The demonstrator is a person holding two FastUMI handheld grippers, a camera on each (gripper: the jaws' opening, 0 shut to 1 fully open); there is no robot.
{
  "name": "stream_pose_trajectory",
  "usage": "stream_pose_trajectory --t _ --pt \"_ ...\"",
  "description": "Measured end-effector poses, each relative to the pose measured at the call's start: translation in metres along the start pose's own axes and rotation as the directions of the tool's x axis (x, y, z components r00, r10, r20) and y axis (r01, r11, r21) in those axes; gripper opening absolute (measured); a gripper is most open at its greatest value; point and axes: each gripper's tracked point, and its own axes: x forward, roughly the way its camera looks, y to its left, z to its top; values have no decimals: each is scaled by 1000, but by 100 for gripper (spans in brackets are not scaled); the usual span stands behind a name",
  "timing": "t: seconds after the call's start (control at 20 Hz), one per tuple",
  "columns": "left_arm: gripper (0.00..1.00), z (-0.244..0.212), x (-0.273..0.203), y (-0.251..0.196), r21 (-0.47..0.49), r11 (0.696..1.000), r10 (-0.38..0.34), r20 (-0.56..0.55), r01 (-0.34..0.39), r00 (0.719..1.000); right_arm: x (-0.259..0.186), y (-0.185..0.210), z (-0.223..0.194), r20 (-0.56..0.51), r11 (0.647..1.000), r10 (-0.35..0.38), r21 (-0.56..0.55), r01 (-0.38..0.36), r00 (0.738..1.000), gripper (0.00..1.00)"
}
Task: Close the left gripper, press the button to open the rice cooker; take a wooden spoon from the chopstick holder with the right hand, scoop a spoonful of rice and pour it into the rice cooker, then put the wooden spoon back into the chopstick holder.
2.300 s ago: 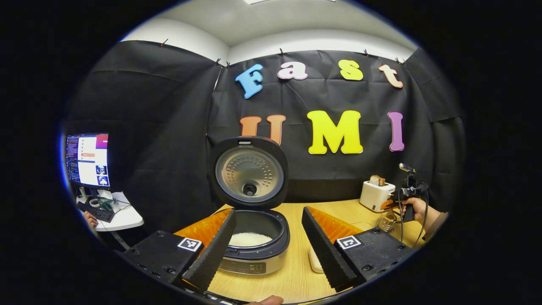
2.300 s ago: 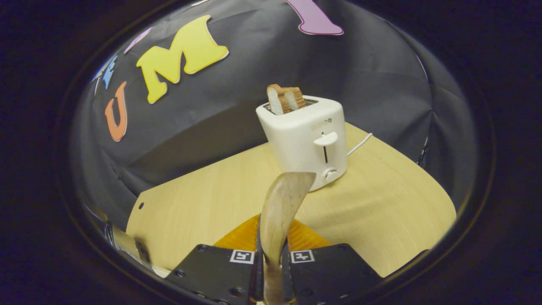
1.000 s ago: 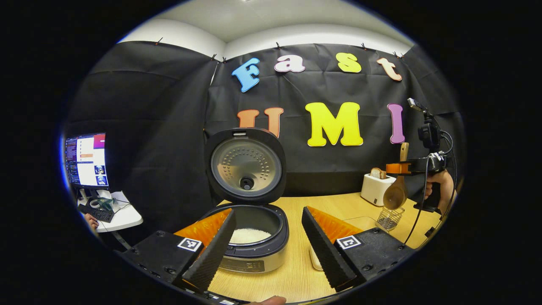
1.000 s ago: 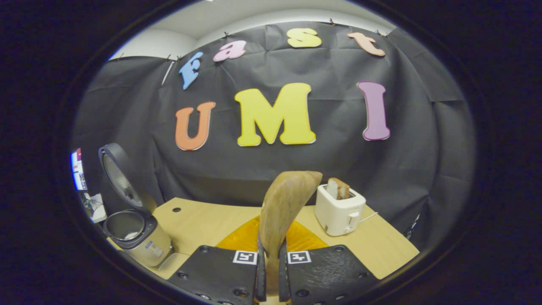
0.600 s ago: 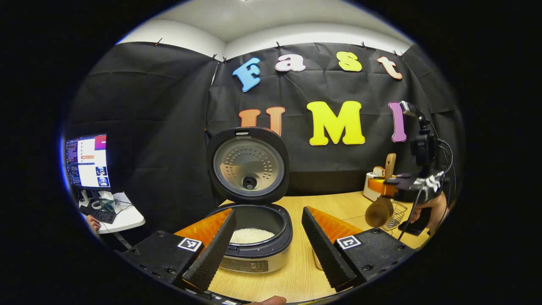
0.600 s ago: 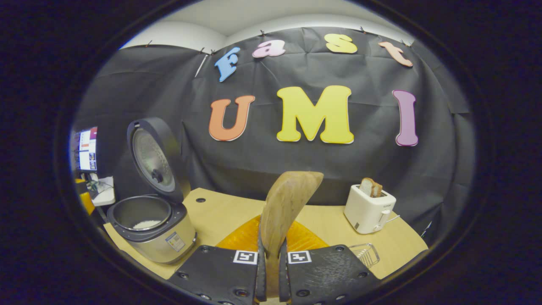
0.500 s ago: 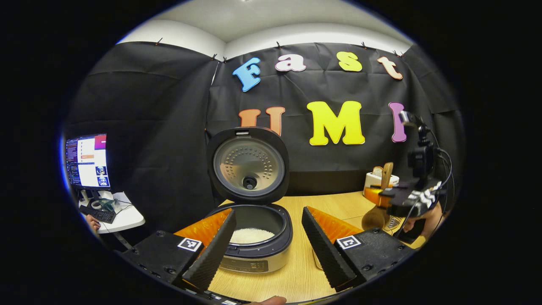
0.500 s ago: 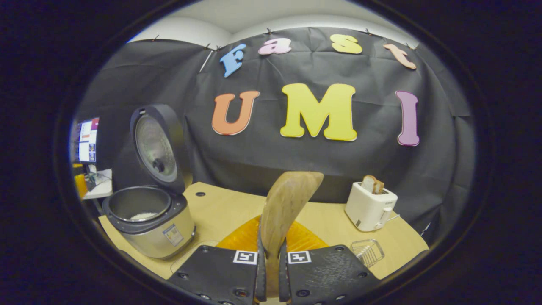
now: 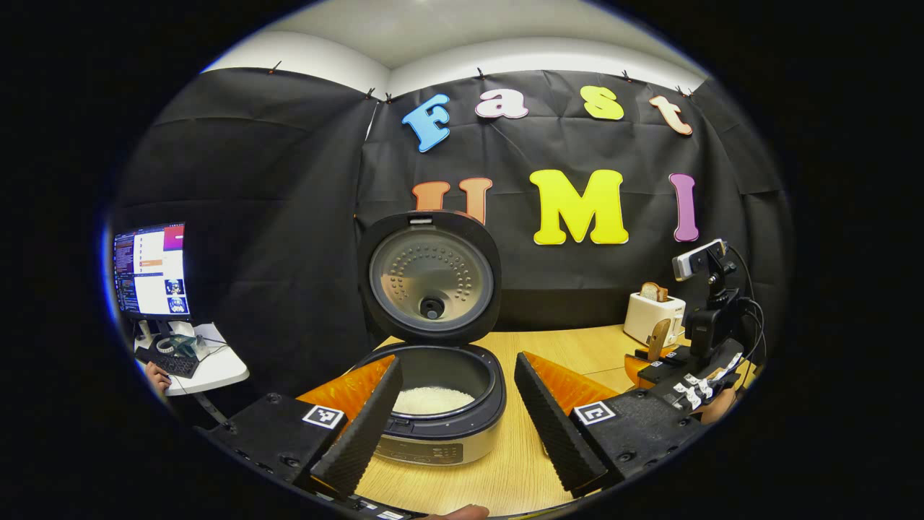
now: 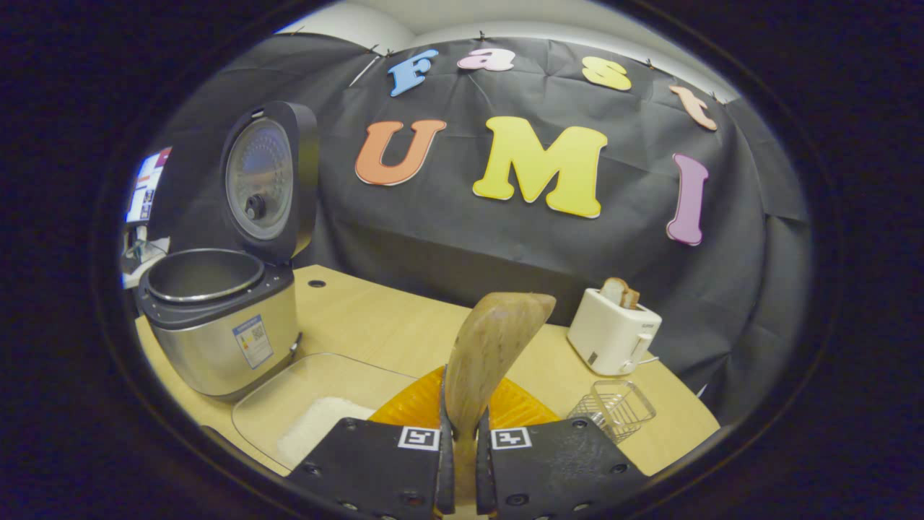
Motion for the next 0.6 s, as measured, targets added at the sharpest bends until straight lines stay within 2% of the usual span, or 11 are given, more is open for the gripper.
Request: stream_pose_trajectory --t 0.3,0.5,0.6 --pt "100 1 0 -5 4 1000 -9 3 9 1000 -13 20 -18 -37 999 -25 -47 23 999 11" --pt "99 -1 0 -2 -12 1000 -10 -3 10 1000 -19 44 -35 -123 999 16 33 -12 992 11" --pt "99 -1 0 0 -19 1000 -8 -4 8 1000 -21 46 -32 -130 998 9 60 -1 992 12"
